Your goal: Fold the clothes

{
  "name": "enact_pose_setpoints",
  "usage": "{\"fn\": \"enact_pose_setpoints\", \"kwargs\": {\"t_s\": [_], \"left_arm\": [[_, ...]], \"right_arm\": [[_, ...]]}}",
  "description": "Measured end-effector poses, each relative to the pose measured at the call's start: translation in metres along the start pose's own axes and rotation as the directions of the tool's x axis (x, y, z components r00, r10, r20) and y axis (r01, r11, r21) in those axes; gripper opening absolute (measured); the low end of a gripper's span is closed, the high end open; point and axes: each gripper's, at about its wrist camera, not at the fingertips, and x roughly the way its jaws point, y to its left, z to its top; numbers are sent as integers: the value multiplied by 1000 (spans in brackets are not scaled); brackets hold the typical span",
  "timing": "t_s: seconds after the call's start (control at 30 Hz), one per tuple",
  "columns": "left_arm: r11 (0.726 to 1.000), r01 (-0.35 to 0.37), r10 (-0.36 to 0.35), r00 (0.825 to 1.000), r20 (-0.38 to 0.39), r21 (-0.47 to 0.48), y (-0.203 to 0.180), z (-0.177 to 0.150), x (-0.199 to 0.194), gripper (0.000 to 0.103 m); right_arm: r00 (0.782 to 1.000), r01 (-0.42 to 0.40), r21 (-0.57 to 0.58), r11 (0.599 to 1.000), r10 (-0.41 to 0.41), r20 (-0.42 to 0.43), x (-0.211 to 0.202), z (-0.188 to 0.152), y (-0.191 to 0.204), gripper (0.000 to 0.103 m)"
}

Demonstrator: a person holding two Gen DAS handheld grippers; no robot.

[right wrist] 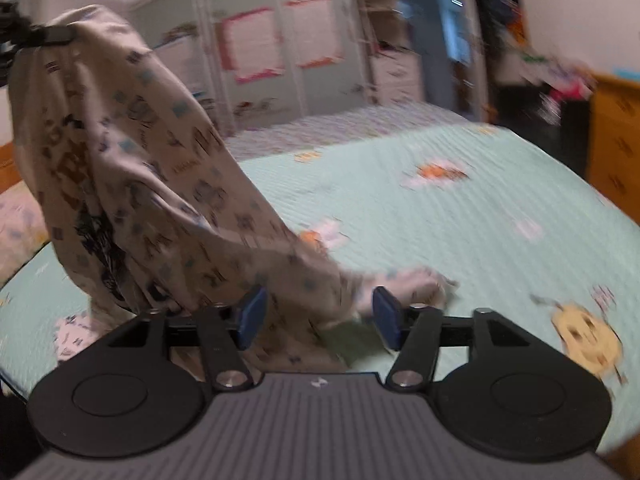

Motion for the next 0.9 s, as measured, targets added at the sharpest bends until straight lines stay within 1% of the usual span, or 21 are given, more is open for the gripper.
{"fn": "enact_pose_setpoints", "kwargs": {"t_s": [0.1,0.2,0.3,0.33,0.37,0.4,0.43,0.47,0.5,0.53,0.57,0.6,0.63,0.67,0.7,0.73,0.77,0.8,0.83,0.87,0.9], "left_arm": [[1000,-9,9,1000,7,1,3,1,-7,8],[1000,-17,17,1000,14,1,6,2,-14,8],[1000,-26,26,999,21,1,9,3,-21,8],[1000,-29,29,999,23,2,10,4,-24,8],[1000,-32,32,999,26,2,11,4,-26,8],[999,-34,34,999,28,2,12,4,-28,8],[1000,-29,29,999,24,6,12,4,-27,8],[1000,-22,22,1000,18,12,12,4,-25,8],[1000,-15,15,1000,12,17,12,3,-24,8],[1000,11,-11,1000,-10,24,9,1,-17,8],[999,41,-40,999,-34,33,7,-2,-8,8],[997,67,-64,996,-60,45,2,-6,5,10],[993,104,-98,990,-102,58,-4,-14,21,11],[987,145,-134,980,-147,70,-10,-22,38,11],[983,163,-146,971,-190,79,-15,-31,55,15],[980,176,-152,961,-232,88,-21,-41,71,17],[982,173,-146,953,-267,78,-22,-50,84,21],[984,165,-139,944,-300,64,-21,-58,97,23],[987,154,-136,938,-318,34,-17,-66,104,24],[990,143,-134,933,-333,1,-11,-73,110,25],[991,128,-129,930,-345,-26,-4,-79,113,27]], "right_arm": [[999,-47,-79,996,46,-13,16,4,18,65],[995,-100,-169,981,96,-26,30,6,40,66],[994,-111,-233,966,113,-4,41,10,57,66],[995,-102,-247,964,104,-3,46,12,60,63],[996,-87,-243,966,89,-3,50,15,58,56],[997,-72,-220,973,73,0,52,22,54,25],[998,-56,-198,979,57,3,54,29,49,9],[999,-27,-169,985,32,24,52,37,41,9],[997,20,-128,992,-11,75,41,47,29,9],[991,66,-85,994,-55,123,31,58,17,9],[980,113,-33,993,-106,168,18,67,2,9],[964,164,32,986,-167,206,2,76,-17,9],[944,211,100,972,-229,239,-14,85,-37,9],[928,258,145,955,-287,236,-23,88,-56,9],[925,310,151,939,-335,181,-23,83,-75,9],[916,362,153,920,-381,125,-22,78,-93,9],[902,412,153,898,-426,69,-22,73,-112,9],[883,462,150,874,-468,12,-21,68,-130,11],[860,510,143,848,-509,-44,-21,62,-149,17],[831,556,134,820,-547,-99,-20,57,-167,19],[798,600,121,791,-582,-154,-20,52,-186,26]]}}
